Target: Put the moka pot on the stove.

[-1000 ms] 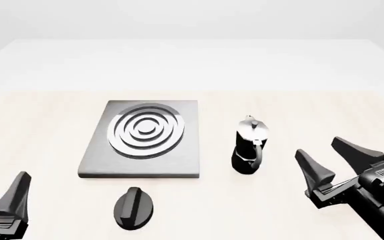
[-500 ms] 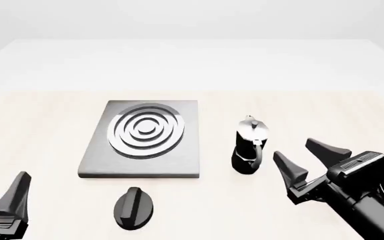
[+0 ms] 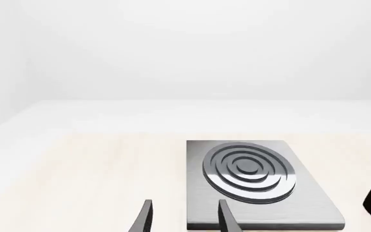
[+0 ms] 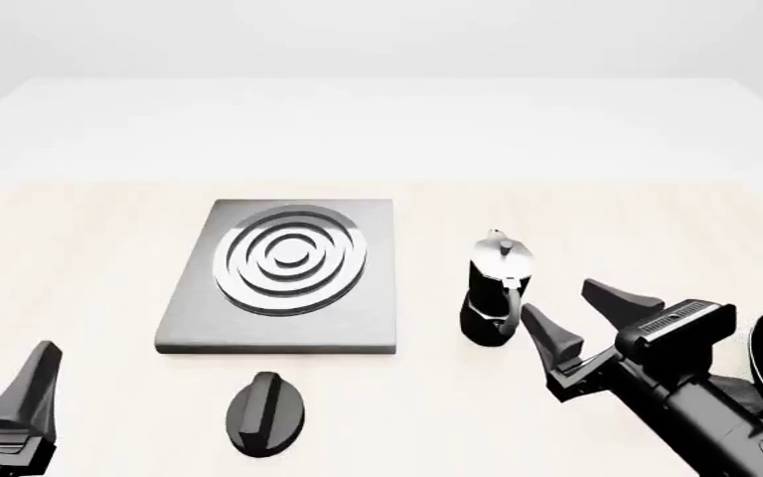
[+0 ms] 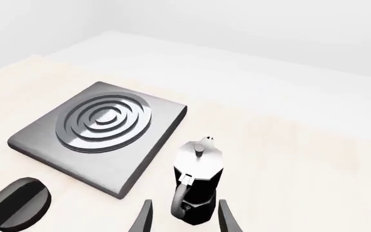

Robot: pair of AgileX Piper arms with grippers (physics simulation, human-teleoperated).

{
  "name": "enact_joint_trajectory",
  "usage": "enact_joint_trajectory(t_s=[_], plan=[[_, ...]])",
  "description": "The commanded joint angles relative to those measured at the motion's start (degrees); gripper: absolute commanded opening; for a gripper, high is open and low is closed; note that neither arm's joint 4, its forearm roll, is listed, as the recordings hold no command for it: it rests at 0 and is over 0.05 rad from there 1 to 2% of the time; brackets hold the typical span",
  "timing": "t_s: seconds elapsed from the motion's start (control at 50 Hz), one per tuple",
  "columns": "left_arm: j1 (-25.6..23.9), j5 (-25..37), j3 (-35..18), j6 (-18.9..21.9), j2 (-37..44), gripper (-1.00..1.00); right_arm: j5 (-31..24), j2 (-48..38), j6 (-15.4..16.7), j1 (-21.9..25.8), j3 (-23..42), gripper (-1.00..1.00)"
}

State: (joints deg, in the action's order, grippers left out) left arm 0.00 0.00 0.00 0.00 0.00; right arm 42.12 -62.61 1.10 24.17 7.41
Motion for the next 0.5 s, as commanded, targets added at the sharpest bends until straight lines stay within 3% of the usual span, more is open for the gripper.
enact_joint_trajectory(t_s=[0.02, 0.5], plan=[[0.0, 0.0, 0.0, 0.0, 0.0, 1.0, 5.0, -5.8, -0.6, 0.3, 0.0, 1.0], [0.0, 0.0, 0.0, 0.0, 0.0, 1.0, 11.6, -13.7, -1.8, 0.8, 0.0, 1.0]])
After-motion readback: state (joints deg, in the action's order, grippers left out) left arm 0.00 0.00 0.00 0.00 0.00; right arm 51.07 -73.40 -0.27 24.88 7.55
